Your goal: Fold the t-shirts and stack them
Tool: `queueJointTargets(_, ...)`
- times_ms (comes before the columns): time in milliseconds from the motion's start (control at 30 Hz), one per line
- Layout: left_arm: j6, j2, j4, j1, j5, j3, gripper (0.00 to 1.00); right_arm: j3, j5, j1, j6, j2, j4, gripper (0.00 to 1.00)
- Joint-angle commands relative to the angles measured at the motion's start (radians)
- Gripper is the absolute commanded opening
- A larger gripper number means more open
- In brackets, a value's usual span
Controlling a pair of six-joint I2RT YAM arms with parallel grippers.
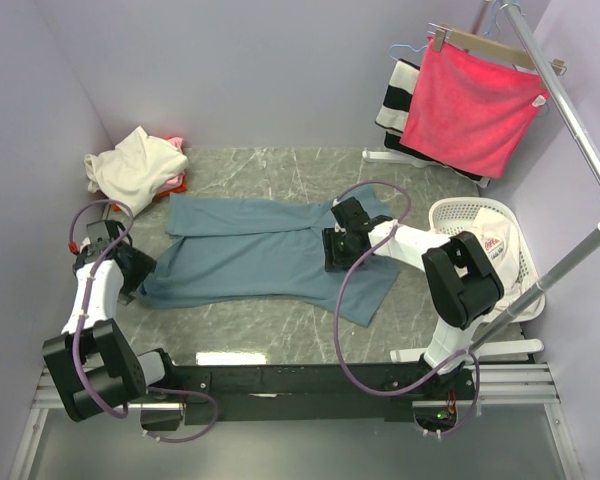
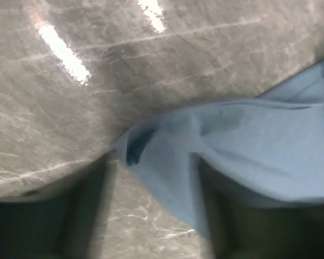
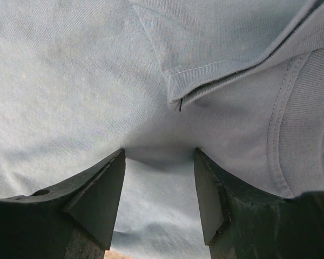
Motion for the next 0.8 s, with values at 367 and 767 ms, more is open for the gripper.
queueJointTargets(367, 0.105, 0.054, 0.237, -0.213, 0.01, 0.139, 0.79, 0.261, -0.047, -0.007, -0.02, 0.183, -0.069, 0.61)
queueJointTargets(767, 0.174, 0.341, 0.222, -0.354, -0.291, 0.279, 0.82, 0.28, -0.044, -0.006, -0.041, 0.189, -0.098, 0.61)
